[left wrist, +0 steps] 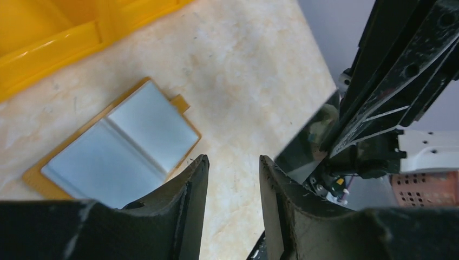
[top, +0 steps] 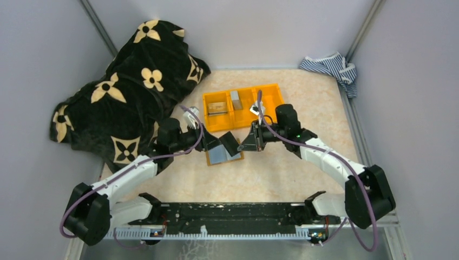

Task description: Take the credit cards out of the card holder

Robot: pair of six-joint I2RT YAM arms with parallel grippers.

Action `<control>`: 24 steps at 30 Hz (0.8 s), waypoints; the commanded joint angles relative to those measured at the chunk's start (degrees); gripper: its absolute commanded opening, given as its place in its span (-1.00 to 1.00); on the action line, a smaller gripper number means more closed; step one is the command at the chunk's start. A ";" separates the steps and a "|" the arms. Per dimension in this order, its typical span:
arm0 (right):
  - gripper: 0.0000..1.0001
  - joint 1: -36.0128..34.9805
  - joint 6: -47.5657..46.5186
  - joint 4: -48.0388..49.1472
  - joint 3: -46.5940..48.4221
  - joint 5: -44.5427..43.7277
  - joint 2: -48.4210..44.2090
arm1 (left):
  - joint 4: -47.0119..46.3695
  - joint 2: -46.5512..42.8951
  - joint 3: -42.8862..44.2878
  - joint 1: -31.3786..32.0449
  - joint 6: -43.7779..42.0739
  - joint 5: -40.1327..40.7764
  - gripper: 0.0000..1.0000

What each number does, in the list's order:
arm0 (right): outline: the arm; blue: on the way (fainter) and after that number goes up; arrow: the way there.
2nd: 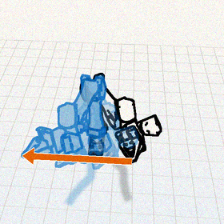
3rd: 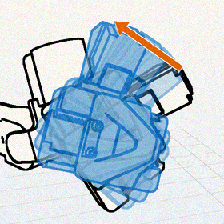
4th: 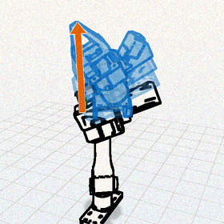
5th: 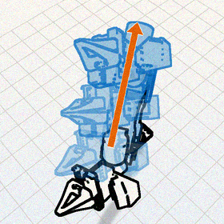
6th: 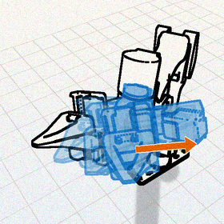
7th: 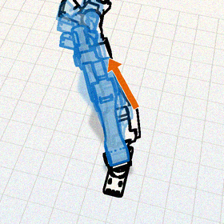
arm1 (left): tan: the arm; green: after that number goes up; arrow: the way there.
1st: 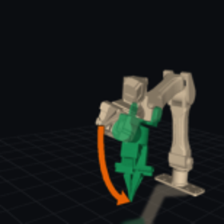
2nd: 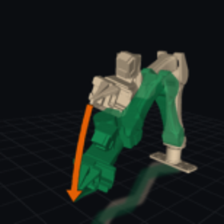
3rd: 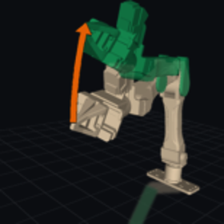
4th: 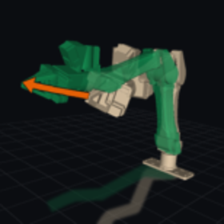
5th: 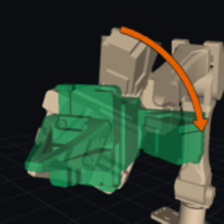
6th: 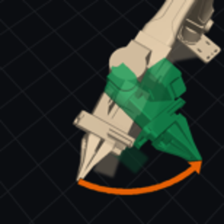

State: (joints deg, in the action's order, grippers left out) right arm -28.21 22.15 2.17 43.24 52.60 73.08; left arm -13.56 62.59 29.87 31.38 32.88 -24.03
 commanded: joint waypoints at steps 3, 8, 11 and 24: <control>-1.00 0.65 -5.79 -7.55 0.67 5.53 -7.79 | -5.03 -0.38 3.35 -3.04 -1.96 -15.59 -0.07; -1.00 0.67 -4.57 -7.24 -1.18 5.30 -11.31 | -11.15 -1.94 1.90 -4.23 1.03 -21.49 -0.08; -1.00 0.69 -4.71 -7.95 -1.11 5.25 -12.08 | -12.63 -2.05 1.72 -4.30 1.50 -23.29 -0.07; -1.00 0.69 -5.11 -12.10 -1.82 6.86 -15.45 | -19.51 0.57 2.13 -4.51 5.06 -27.64 -0.07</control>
State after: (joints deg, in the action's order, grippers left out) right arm -28.18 17.98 -10.15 41.89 58.04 60.14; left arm -27.07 62.48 32.08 27.22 36.16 -48.12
